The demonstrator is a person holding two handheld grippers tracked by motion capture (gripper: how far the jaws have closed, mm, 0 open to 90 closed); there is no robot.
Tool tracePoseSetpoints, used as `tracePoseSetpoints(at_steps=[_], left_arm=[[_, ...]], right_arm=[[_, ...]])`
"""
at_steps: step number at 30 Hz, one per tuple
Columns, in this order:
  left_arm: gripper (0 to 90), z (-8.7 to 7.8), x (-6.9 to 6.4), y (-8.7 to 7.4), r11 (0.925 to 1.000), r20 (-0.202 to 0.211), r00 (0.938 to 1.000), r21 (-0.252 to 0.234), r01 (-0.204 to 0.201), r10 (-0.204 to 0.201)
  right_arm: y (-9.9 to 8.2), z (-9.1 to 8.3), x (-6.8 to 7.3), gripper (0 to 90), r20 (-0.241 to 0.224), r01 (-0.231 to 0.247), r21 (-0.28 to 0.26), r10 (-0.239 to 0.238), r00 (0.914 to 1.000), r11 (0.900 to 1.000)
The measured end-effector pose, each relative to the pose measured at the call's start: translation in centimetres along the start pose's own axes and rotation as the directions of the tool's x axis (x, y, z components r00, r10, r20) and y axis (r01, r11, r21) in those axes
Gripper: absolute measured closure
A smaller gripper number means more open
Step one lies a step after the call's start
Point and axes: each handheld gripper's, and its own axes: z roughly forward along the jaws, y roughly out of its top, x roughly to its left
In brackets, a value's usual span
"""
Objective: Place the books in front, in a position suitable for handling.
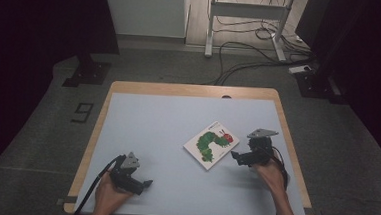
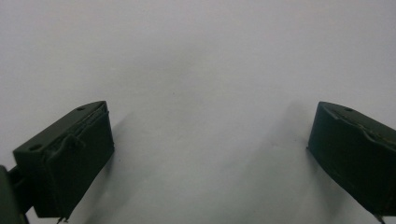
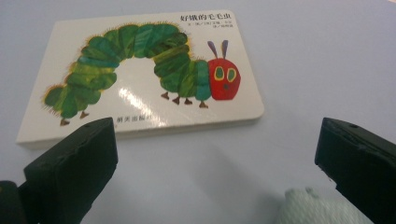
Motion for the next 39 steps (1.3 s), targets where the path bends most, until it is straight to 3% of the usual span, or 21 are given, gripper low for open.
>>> tracePoseSetpoints(at_steps=[8,24,31,36,39], left_arm=[[0.0,0.0,0.0,0.0,1.0,0.0,1.0,-0.001,0.0,0.0],[0.0,0.0,0.0,0.0,1.0,0.0,1.0,-0.001,-0.001,0.001],[0.0,0.0,0.0,0.0,1.0,0.0,1.0,-0.001,-0.001,0.001],[0.0,0.0,0.0,0.0,1.0,0.0,1.0,-0.001,-0.001,0.001],[0.0,0.0,0.0,0.0,1.0,0.001,1.0,-0.001,-0.001,0.001]], right_arm=[[0.6,2.6,-0.1,0.0,-0.014,0.001,0.012,-0.001,0.9999,0.9999],[1.5,6.2,-1.0,0.0,-0.026,-0.002,0.051,0.003,0.9997,0.9987],[1.6,7.3,-1.6,0.0,-0.076,-0.032,0.049,0.036,0.9965,0.9983],[1.5,7.8,-1.8,0.0,-0.128,-0.069,0.051,0.075,0.9889,0.9963],[1.6,8.0,-1.4,0.0,-0.139,-0.065,0.047,0.071,0.9878,0.9968]])
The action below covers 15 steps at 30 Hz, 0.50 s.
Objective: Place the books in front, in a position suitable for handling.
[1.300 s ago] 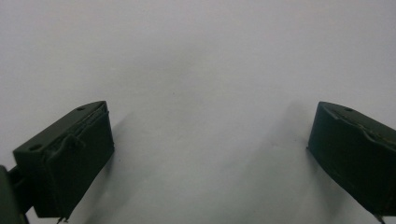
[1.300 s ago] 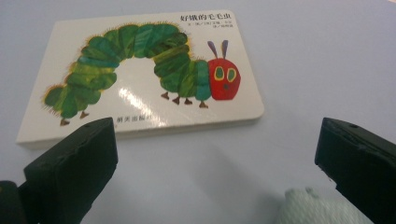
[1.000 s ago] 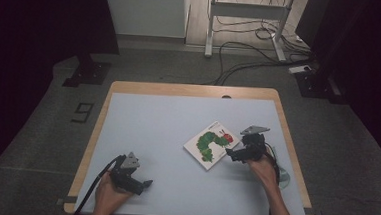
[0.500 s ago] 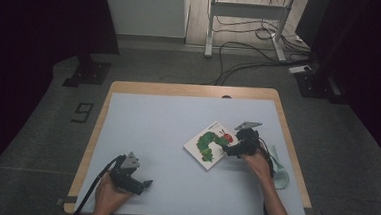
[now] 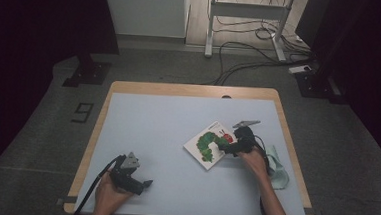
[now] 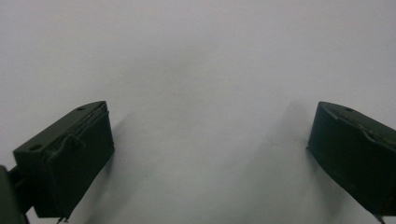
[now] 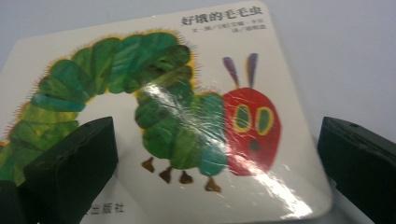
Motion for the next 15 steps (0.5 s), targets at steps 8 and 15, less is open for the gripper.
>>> tracePoseSetpoints(at_steps=[8,15], left_arm=[[0.0,0.0,0.0,0.0,1.0,-0.001,1.0,0.0,0.001,-0.001],[0.0,0.0,0.0,0.0,1.0,0.0,1.0,0.0,0.001,-0.001]], right_arm=[[-0.1,0.1,0.6,0.0,0.012,-0.003,-0.009,0.003,0.9999,1.0],[-0.3,0.0,1.6,0.0,0.002,0.008,0.003,-0.008,1.0,1.0]])
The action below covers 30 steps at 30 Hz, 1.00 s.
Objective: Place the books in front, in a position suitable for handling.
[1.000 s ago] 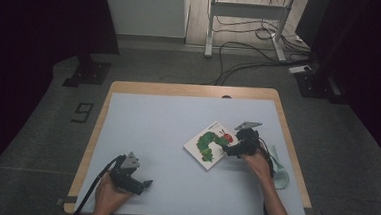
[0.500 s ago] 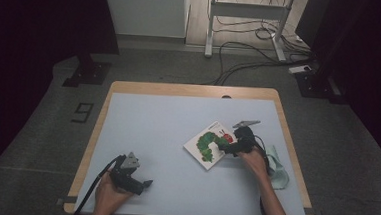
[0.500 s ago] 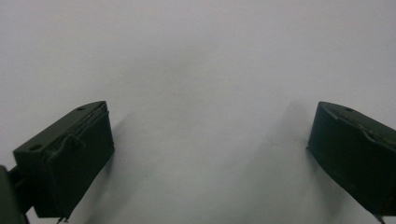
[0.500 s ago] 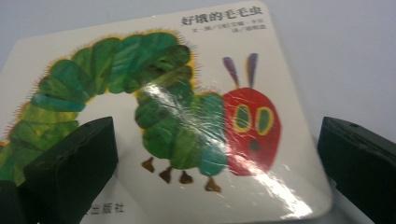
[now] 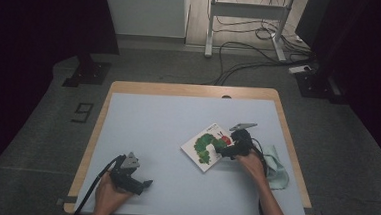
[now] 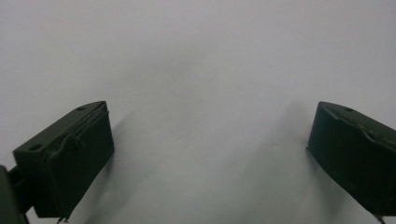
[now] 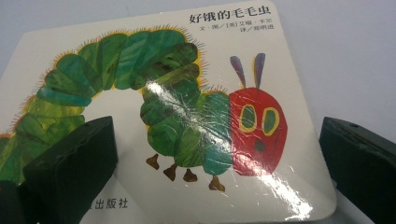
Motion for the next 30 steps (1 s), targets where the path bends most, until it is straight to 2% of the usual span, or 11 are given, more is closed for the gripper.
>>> tracePoseSetpoints(at_steps=[10,20,30], left_arm=[[0.0,0.0,-0.1,0.0,1.0,-0.004,1.0,0.001,0.007,-0.007],[0.0,0.1,-0.9,0.3,0.9998,-0.014,0.9997,0.004,0.021,-0.021],[0.0,1.1,-2.6,1.4,0.9995,0.033,0.9989,0.007,-0.032,0.032]], right_arm=[[-0.3,-0.2,1.9,0.0,-0.036,0.036,0.035,-0.035,0.9987,0.9987],[-0.8,-0.4,4.3,0.0,-0.086,0.091,0.066,-0.085,0.9926,0.9936],[-1.0,-0.1,6.7,0.0,-0.13,0.135,0.061,-0.126,0.9835,0.989]])
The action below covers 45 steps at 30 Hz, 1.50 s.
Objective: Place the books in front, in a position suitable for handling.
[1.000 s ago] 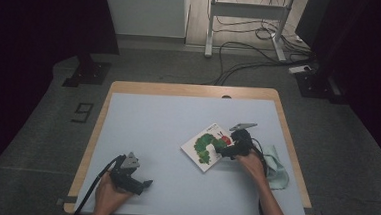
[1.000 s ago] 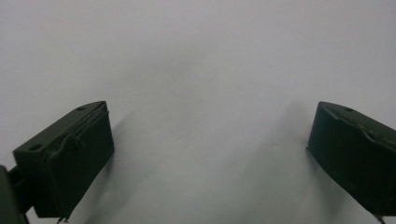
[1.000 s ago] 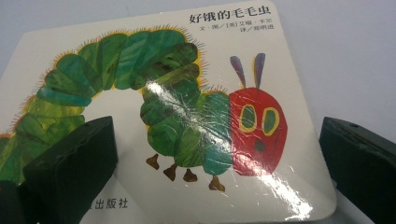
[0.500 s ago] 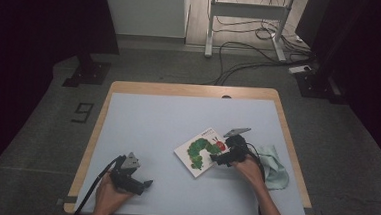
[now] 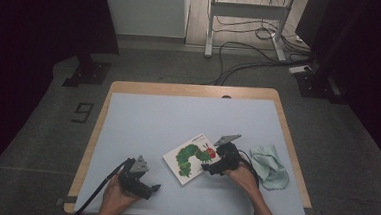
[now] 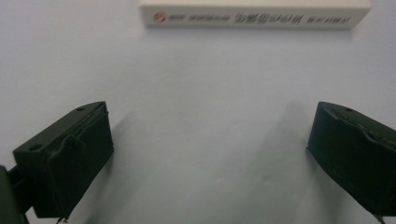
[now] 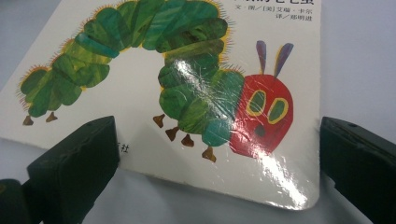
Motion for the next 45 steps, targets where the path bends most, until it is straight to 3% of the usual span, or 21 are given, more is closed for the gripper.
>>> tracePoseSetpoints(at_steps=[7,15,18,22,33,45], left_arm=[[0.0,0.3,-0.3,0.4,1.0,0.007,1.0,0.0,-0.003,0.003],[0.0,0.4,-0.3,0.4,1.0,0.01,0.9999,-0.001,-0.002,0.002],[0.0,0.3,-0.3,0.4,1.0,0.013,0.9999,0.001,-0.005,0.005],[0.0,0.3,-0.2,0.3,0.9999,0.02,0.9997,0.001,-0.012,0.012],[0.0,0.1,-0.2,0.1,0.9998,0.021,0.9996,0.0,-0.019,0.019],[0.0,-1.0,0.6,-1.1,1.0,0.001,1.0,-0.001,0.004,-0.004]], right_arm=[[0.1,0.4,1.7,1.3,-0.029,0.024,0.002,-0.024,0.9993,0.9997],[0.3,0.9,3.8,3.1,-0.045,0.084,0.024,-0.083,0.9955,0.9961],[0.2,0.9,4.3,3.1,-0.027,0.089,0.029,-0.089,0.9957,0.9956],[0.0,0.9,4.2,3.3,-0.041,0.067,0.006,-0.067,0.9969,0.9977],[-0.1,0.6,4.1,4.9,-0.043,0.085,0.007,-0.084,0.9955,0.9964],[-0.1,-2.9,3.8,4.7,0.059,0.099,-0.019,-0.097,0.9935,0.9949]])
